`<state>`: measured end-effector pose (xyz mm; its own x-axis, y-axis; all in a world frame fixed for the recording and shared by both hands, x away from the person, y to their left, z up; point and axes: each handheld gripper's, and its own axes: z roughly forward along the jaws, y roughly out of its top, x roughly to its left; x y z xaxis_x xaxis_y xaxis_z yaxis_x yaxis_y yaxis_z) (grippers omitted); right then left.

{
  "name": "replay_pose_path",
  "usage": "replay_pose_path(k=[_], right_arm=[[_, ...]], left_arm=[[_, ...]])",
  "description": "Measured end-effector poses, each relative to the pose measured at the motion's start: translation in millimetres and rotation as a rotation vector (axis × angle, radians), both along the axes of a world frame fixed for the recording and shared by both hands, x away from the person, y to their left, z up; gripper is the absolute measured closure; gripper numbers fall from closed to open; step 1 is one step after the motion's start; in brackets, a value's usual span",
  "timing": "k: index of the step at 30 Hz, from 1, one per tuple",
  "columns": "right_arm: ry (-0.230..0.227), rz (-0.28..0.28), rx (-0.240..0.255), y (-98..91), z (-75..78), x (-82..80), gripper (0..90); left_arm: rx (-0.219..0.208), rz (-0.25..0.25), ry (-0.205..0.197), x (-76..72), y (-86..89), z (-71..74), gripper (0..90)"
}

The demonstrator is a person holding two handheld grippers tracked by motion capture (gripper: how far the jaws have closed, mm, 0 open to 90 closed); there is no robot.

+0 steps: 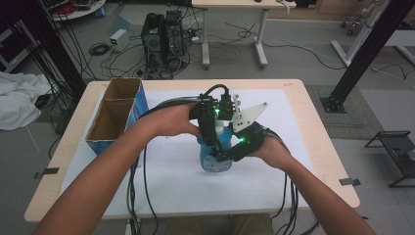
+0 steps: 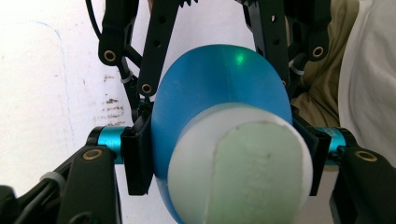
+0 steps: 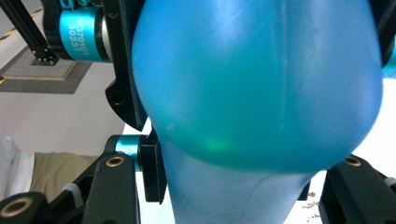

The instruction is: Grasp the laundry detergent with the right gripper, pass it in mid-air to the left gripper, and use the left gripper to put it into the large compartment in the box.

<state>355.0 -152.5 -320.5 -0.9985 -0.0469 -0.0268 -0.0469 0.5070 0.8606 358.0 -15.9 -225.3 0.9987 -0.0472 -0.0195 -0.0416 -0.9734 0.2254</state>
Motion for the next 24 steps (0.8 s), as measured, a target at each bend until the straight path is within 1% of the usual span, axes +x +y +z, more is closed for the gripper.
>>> replay_pose_path(k=[1, 2, 4, 7, 8, 9, 10, 11, 12, 13, 14, 16, 18, 19, 20, 21, 22, 23, 24], right_arm=[[-0.002, -0.009, -0.008, 0.3, -0.4, -0.1, 44.2], [-0.136, 0.074, 0.088, 7.0, -2.0, 10.7, 44.1], [-0.139, 0.072, 0.089, 7.2, -2.1, 10.6, 44.1], [-0.129, 0.064, 0.083, 6.5, -1.9, 9.6, 44.1], [-0.026, -0.027, 0.0, 0.5, -0.7, 0.9, 44.1], [0.011, -0.025, -0.022, -0.8, -0.2, -1.8, 44.0], [-0.138, 0.072, 0.092, 6.6, -1.2, 9.9, 43.9], [-0.127, 0.07, 0.086, 5.9, -1.1, 9.3, 43.8], [-0.01, -0.028, -0.004, -0.6, 0.6, -1.0, 43.7], [0.02, -0.028, -0.019, -1.9, 1.7, -3.2, 43.6], [0.012, -0.028, -0.014, -2.0, 2.1, -3.2, 43.5], [-0.004, -0.029, -0.011, -2.5, 3.8, -3.3, 43.2], [-0.008, -0.036, -0.009, -3.2, 5.6, -4.2, 42.7], [-0.008, -0.033, -0.014, -3.8, 6.8, -4.3, 41.7], [-0.002, -0.038, -0.016, -4.6, 8.0, -5.3, 37.3], [-0.139, 0.038, 0.085, 1.2, 7.6, 5.2, 28.1], [-0.05, -0.056, 0.014, -4.9, 9.6, -2.0, 22.1], [-0.015, -0.073, -0.012, -7.3, 10.3, -4.1, 22.1], [-0.02, -0.065, -0.016, -10.1, 11.0, -3.5, 22.1]], left_arm=[[0.0, 0.0, 0.0, 0.0, 0.0, 0.0, 37.5], [-0.001, -0.003, 0.001, -0.5, -0.1, -0.2, 37.5], [0.002, -0.004, -0.003, -0.9, -0.2, 0.1, 37.6], [-0.006, 0.002, -0.009, -2.1, 0.1, 0.5, 37.8], [-0.004, -0.002, -0.007, -1.9, 0.2, 1.0, 37.8], [-0.009, -0.002, -0.003, -1.9, 0.4, 1.3, 37.8], [-0.009, -0.002, -0.003, -1.9, 0.4, 1.3, 37.8], [-0.011, 0.004, -0.01, -3.0, 0.2, 2.4, 37.8], [-0.015, 0.008, -0.011, -3.8, -0.2, 2.9, 37.9], [-0.015, 0.008, -0.011, -3.8, -0.2, 2.9, 37.9], [-0.011, 0.001, -0.016, -4.2, -1.2, 4.9, 37.9], [-0.013, -0.002, -0.013, -4.9, -2.1, 6.5, 37.9], [-0.01, -0.002, -0.026, -5.3, -2.9, 9.1, 38.0], [-0.01, -0.002, -0.026, -5.3, -2.9, 9.1, 38.0], [-0.018, -0.001, -0.023, -5.2, -2.9, 9.5, 38.0], [-0.013, 0.0, -0.027, -5.1, -2.9, 10.6, 38.0], [-0.013, 0.004, -0.021, -4.8, -1.7, 12.4, 38.0], [-0.022, 0.006, -0.026, -4.3, -0.5, 13.3, 38.0], [-0.021, 0.01, -0.024, -4.3, 0.4, 14.2, 38.0]])
